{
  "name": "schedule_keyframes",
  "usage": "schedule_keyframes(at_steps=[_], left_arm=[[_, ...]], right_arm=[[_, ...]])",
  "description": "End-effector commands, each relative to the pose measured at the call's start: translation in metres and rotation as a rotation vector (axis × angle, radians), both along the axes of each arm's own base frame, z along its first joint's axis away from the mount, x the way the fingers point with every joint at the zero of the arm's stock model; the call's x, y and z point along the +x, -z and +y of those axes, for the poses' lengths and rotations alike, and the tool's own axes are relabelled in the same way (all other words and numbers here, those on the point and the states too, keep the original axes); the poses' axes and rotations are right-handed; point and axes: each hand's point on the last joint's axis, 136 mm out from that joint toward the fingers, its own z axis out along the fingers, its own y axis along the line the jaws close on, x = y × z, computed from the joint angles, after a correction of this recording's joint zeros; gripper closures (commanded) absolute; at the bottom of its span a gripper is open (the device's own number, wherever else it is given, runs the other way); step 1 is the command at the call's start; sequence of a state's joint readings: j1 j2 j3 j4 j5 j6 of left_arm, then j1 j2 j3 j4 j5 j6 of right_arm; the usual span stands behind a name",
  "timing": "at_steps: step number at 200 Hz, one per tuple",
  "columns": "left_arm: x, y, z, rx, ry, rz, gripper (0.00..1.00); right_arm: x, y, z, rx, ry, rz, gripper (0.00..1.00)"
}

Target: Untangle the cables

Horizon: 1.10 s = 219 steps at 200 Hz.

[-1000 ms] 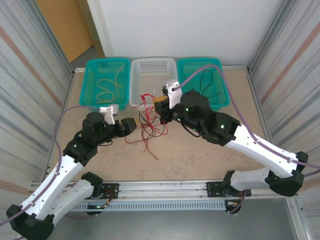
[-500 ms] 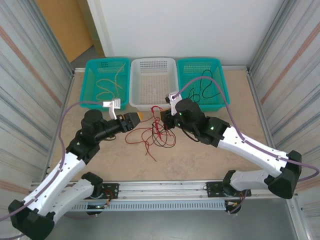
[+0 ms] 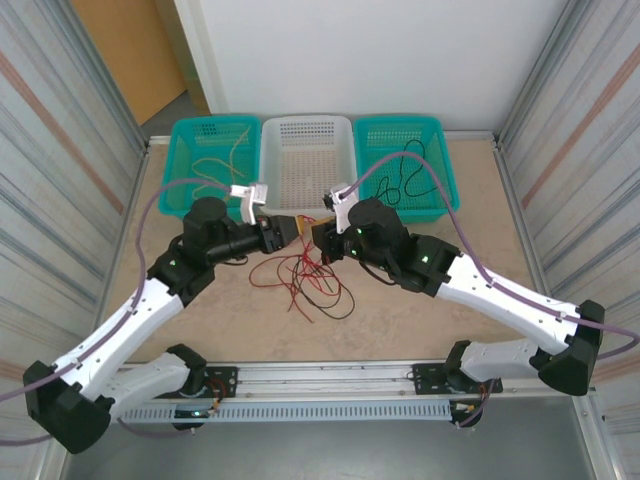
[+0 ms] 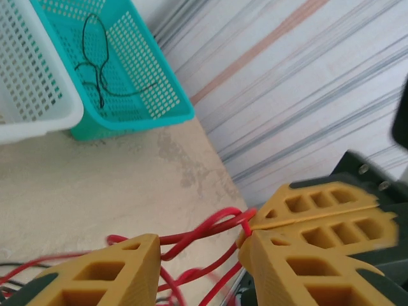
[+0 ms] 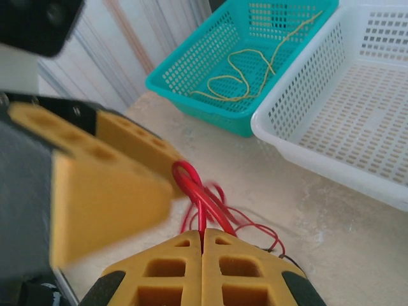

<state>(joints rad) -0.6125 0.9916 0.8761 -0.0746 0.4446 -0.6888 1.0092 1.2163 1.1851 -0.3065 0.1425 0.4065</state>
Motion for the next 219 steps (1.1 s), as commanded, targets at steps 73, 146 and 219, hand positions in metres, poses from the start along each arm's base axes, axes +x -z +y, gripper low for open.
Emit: schedule_keyframes(at_steps=[73,146,219], left_arm=[[-0.005,0.030,0.002,0.108,-0.062,0.057,0.46],[0.000,0.030,0.008,0.154,-0.094,0.047,1.00],[-0.048,-0.108,0.049,0.067,-0.010,-0.166,1.00]], right_arm=[[0.005,-0.022,-0.008,0.026,0.051,-0.066,1.00],[0.008,-0.018,-0.022,0.001,0.117,-0.079,1.00],[0.037,0.078,-0.112,-0.012,0.379,0.217,0.94]])
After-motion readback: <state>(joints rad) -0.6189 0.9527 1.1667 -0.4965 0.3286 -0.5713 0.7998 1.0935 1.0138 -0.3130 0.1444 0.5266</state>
